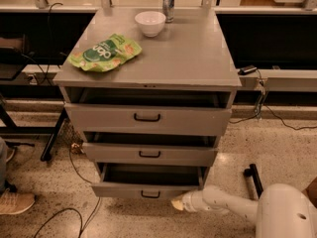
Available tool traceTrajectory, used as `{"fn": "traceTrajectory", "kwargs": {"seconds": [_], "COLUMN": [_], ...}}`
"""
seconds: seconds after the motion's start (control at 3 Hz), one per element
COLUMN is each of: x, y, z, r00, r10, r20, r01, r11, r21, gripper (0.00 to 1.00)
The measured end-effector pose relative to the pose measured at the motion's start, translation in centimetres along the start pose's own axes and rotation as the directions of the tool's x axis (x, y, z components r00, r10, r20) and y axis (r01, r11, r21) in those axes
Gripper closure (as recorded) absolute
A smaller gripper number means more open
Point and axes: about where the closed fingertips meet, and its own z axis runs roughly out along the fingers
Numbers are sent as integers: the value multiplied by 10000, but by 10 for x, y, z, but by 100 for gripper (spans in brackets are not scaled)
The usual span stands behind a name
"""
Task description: Close bottom drawer
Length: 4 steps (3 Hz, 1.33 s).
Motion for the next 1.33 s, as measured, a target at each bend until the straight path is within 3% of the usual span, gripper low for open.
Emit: {"fn": "traceTrajectory", "kwargs": {"seconds": [0.33, 0.67, 1.33], "x": [-45, -43, -101], "y": [-14, -12, -34], "z": [15, 14, 25], "r00": [9961, 9961, 9800], "r10": [-623, -625, -1312], "r20": [620, 622, 1498], "r01": [636, 637, 1360], "r11": [9978, 9978, 9905], "r21": [-184, -184, -217], "gripper": [100, 100, 100]}}
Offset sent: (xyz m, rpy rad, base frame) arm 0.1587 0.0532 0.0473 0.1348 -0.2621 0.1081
